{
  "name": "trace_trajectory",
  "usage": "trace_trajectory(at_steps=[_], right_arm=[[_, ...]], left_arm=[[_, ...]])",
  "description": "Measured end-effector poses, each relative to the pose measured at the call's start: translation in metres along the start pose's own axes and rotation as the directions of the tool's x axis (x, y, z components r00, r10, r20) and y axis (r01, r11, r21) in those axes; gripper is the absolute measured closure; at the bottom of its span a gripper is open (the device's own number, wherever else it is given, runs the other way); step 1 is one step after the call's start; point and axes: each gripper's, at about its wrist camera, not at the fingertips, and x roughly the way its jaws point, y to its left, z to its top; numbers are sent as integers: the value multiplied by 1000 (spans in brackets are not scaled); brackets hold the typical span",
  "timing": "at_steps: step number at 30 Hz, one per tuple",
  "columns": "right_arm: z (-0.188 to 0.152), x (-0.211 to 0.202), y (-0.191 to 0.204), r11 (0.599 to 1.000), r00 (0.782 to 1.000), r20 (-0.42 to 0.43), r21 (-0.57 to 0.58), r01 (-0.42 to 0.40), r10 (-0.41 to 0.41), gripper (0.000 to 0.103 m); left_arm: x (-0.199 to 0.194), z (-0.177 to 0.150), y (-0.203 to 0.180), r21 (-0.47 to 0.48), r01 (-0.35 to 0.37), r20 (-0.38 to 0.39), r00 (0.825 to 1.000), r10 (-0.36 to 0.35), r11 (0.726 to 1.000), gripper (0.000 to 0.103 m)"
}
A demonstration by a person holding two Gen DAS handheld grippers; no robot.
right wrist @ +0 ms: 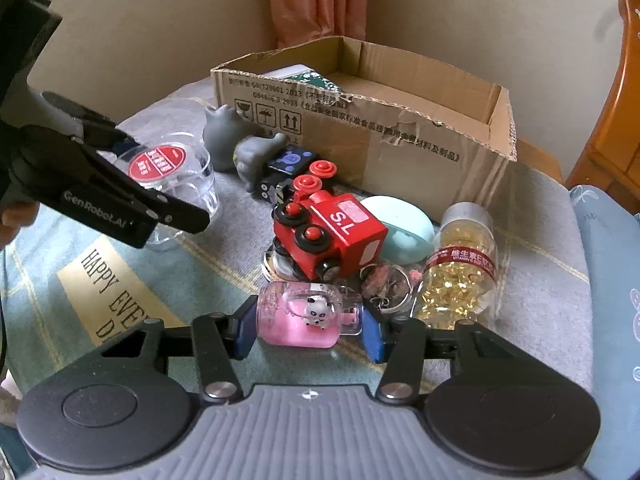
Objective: Organize rigid objects
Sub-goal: 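Grasp the pink keychain bottle with the right tool while the left tool lifts the container toward the box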
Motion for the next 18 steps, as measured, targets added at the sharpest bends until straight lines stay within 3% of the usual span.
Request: trace_trajectory(at_steps=[11,18], right_arm=[[7,-35,3,988,1000,-20,-156,12,-15,47],[24,-64,-4,984,1000,-6,-176,-28,28,47]], left_arm=[[-30,4,-4,96,42,-66,997,-36,994,29],[-55,18,-5,144,80,-93,993,-67,986,29]])
